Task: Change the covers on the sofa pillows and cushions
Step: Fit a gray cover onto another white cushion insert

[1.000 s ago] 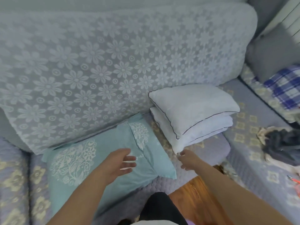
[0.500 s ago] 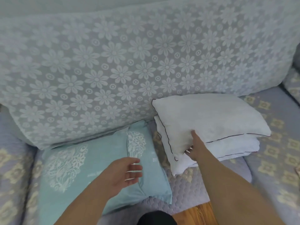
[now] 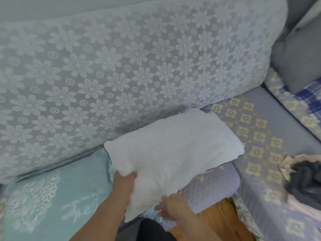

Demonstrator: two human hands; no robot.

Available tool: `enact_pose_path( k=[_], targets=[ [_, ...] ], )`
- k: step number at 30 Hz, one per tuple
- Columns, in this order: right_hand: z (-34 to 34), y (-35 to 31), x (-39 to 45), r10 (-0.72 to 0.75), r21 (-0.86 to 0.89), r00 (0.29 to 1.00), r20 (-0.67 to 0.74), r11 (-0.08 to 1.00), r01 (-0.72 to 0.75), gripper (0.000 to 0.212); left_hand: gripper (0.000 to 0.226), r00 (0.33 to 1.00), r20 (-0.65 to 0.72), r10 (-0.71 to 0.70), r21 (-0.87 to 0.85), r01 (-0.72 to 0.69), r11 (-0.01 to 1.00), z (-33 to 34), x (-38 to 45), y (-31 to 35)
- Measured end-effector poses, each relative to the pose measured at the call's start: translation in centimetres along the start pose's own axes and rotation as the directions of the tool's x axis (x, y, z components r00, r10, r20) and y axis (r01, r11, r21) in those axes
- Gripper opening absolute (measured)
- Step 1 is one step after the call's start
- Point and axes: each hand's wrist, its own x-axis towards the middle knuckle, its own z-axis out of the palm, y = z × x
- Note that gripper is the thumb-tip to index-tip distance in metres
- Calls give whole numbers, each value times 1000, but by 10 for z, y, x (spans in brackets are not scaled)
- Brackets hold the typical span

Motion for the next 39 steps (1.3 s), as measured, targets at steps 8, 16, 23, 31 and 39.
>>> enact_pose_path(
  k=[8,16,23,31,39],
  targets=[
    [-124,-34,68,-378,-415,857,-350,883,220,48,50,877,-378,298,476,-92,875,-129,-3,-54],
    [-68,-34,110,-47,-211,992,121,975,72,117,43,818,-490,303,536,8,844,-218,-26,-93],
    [-19,-1,119,-3,-31,997,82,1000,6,122,44,827,-517,221,517,95,851,-258,-31,-127],
    [38,-79,26,-549,-262,835,42,800,540,14,19,767,-632,112,168,-6,986,-283,-40,-128],
    [114,-86,17,-522,-473,851,62,735,485,26,52,770,-613,177,410,119,904,-402,-23,-94]
  ],
)
